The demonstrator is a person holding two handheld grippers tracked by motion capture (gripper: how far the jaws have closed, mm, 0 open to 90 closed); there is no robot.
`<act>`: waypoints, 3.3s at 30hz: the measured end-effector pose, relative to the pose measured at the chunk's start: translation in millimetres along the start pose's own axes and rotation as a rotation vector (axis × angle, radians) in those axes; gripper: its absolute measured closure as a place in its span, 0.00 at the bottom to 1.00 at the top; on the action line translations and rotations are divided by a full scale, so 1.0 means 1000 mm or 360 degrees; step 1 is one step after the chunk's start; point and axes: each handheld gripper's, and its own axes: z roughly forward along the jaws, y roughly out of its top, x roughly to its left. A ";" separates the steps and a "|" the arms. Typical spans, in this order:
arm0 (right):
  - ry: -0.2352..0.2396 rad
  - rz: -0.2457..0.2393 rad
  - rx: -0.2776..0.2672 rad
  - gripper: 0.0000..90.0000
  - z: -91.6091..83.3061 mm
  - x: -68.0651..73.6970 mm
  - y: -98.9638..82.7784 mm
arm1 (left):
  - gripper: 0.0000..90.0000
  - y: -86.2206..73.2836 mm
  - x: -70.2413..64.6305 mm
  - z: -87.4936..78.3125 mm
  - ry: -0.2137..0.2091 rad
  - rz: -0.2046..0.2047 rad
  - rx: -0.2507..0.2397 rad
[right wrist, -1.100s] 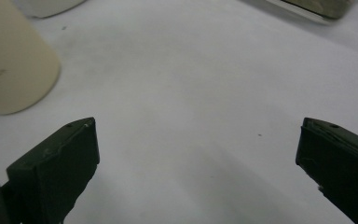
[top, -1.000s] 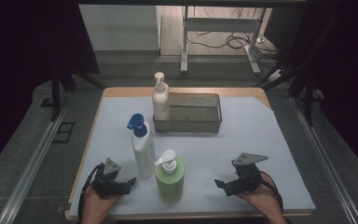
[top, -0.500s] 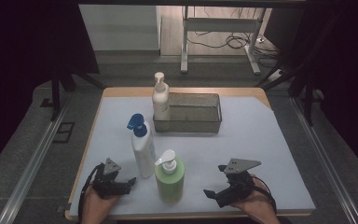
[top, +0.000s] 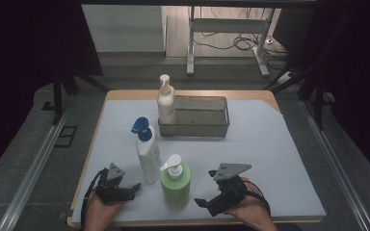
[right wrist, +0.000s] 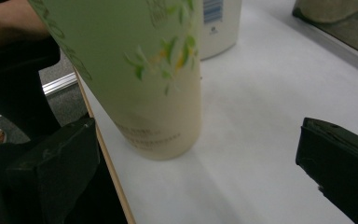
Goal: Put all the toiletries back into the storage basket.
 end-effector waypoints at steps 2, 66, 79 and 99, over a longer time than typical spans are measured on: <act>0.0011 -0.0012 -0.0008 0.00 0.003 0.002 0.004 | 0.14 0.000 0.000 0.000 0.0000 0.0000 0.0000; -0.0029 -0.0209 -0.0032 0.13 0.035 0.031 0.059 | 0.14 0.000 0.000 0.000 -0.0003 -0.0002 0.0000; -0.0129 -0.0095 -0.0064 0.13 0.024 0.002 0.068 | 0.14 0.000 0.000 0.000 -0.0004 -0.0002 0.0001; -0.0253 -0.0002 -0.0080 0.13 0.017 -0.036 0.089 | 0.14 0.000 0.000 0.000 -0.0005 -0.0004 0.0001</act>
